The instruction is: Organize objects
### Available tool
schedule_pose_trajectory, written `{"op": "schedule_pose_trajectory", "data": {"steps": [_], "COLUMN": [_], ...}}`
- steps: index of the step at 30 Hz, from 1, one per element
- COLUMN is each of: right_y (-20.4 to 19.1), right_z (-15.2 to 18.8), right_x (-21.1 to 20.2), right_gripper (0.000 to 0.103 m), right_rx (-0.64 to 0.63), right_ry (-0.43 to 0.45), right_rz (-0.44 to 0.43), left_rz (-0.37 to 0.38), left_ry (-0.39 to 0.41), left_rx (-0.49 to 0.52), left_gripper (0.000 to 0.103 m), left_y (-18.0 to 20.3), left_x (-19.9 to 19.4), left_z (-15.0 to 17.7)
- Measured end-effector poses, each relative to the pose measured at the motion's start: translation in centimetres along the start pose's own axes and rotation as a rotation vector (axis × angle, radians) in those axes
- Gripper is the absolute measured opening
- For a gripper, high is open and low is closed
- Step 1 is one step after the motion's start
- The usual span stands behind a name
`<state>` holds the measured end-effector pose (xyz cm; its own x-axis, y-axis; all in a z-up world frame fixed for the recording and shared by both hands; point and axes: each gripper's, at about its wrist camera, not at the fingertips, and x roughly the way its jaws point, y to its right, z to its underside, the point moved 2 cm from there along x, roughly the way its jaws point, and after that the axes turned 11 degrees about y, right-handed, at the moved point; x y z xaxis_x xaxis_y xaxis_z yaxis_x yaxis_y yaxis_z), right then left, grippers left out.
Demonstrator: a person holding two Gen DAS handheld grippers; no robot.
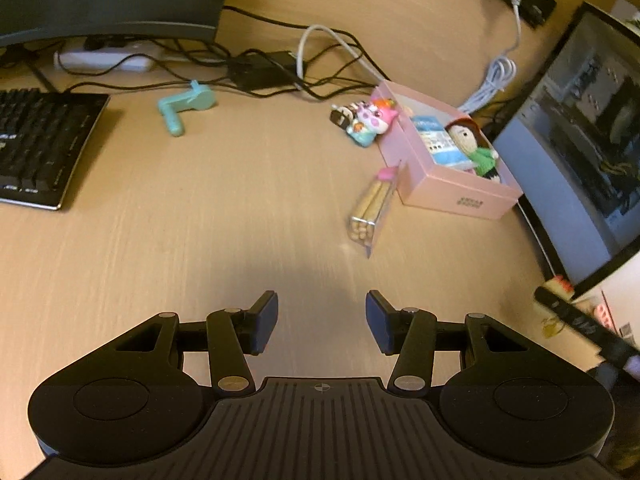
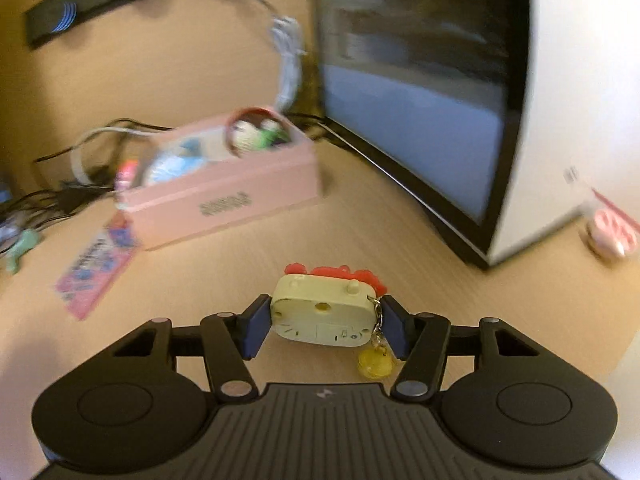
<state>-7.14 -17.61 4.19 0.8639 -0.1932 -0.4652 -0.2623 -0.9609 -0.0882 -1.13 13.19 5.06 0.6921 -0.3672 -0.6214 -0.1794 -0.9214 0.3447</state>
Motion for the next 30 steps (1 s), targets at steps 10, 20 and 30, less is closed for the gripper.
{"op": "schedule_pose_trajectory", "data": {"steps": [10, 20, 30], "right_y": [-3.3, -4.0, -0.3], "right_z": [-16.2, -16.6, -8.6], "right_x": [3.2, 9.0, 4.1], "right_gripper": [0.058, 0.079, 0.081], "right_rx": [-0.148, -0.169, -0.267], "right_ry": [0.250, 0.182, 0.097], "right_rz": [-0.241, -0.417, -0.404], "left_rz": [0.061, -0.008, 0.001], "left_ry": [0.058, 0.058, -0.040], "left_rx": [-0.059, 0.098, 0.344], "left_gripper": [0.053, 0.053, 0.053], "left_y": [2.7, 5.7, 9.1], "left_x": [0.0, 3.1, 13.5], "left_z": [1.0, -0.5, -4.8]}}
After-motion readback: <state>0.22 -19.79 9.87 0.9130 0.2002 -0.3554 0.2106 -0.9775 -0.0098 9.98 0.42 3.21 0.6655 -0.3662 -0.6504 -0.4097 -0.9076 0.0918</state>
